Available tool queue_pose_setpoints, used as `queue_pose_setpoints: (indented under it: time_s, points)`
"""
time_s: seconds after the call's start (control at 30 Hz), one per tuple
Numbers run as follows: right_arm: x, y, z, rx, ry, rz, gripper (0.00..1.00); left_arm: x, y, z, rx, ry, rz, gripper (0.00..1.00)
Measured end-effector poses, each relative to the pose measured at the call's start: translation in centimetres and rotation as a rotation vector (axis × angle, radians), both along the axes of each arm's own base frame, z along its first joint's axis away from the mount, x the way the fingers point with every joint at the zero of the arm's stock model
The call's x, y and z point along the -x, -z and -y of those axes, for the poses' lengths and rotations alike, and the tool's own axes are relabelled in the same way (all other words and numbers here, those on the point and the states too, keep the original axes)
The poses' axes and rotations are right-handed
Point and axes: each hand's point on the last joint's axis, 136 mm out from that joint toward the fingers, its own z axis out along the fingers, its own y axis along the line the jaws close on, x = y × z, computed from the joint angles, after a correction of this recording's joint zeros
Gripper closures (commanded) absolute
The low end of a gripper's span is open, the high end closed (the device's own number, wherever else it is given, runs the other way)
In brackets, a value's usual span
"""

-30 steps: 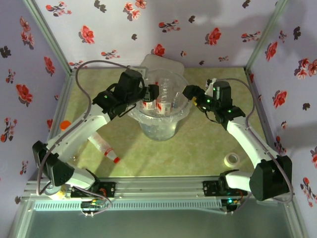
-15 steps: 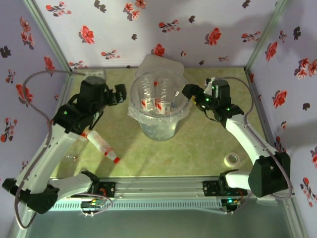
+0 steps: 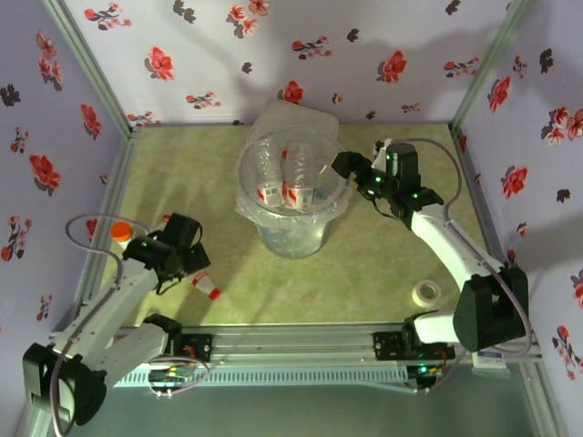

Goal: Put the plastic bottles in the bin

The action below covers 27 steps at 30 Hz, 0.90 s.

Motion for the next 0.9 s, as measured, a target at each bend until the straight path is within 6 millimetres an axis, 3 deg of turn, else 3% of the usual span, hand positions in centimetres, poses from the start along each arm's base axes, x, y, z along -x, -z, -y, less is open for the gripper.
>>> queue_pose_setpoints:
  time_s: [0.13, 0.2, 0.47, 0.7, 0.9]
  points:
    - [0.0, 0.0, 0.1, 0.000, 0.002, 0.000, 0.10, 0.7, 3.1, -0.5, 0.053, -0.088, 0.003, 0.02]
    - [0.0, 0.0, 0.1, 0.000, 0.001, 0.000, 0.10, 0.3, 4.2, -0.3, 0.094, -0.125, 0.024, 0.10]
    - [0.4, -0.3, 0.4, 0.005, 0.004, -0.004, 0.10, -1.5, 6.0, 0.8, 0.159, -0.157, 0.050, 0.35]
    - [0.8, -0.4, 0.6, 0.011, 0.002, -0.004, 0.10, -2.4, 4.8, 1.2, 0.187, -0.158, 0.100, 0.43]
    - [0.8, -0.4, 0.6, 0.010, 0.002, -0.004, 0.10, -4.7, -0.7, 2.1, 0.249, -0.137, 0.242, 0.46]
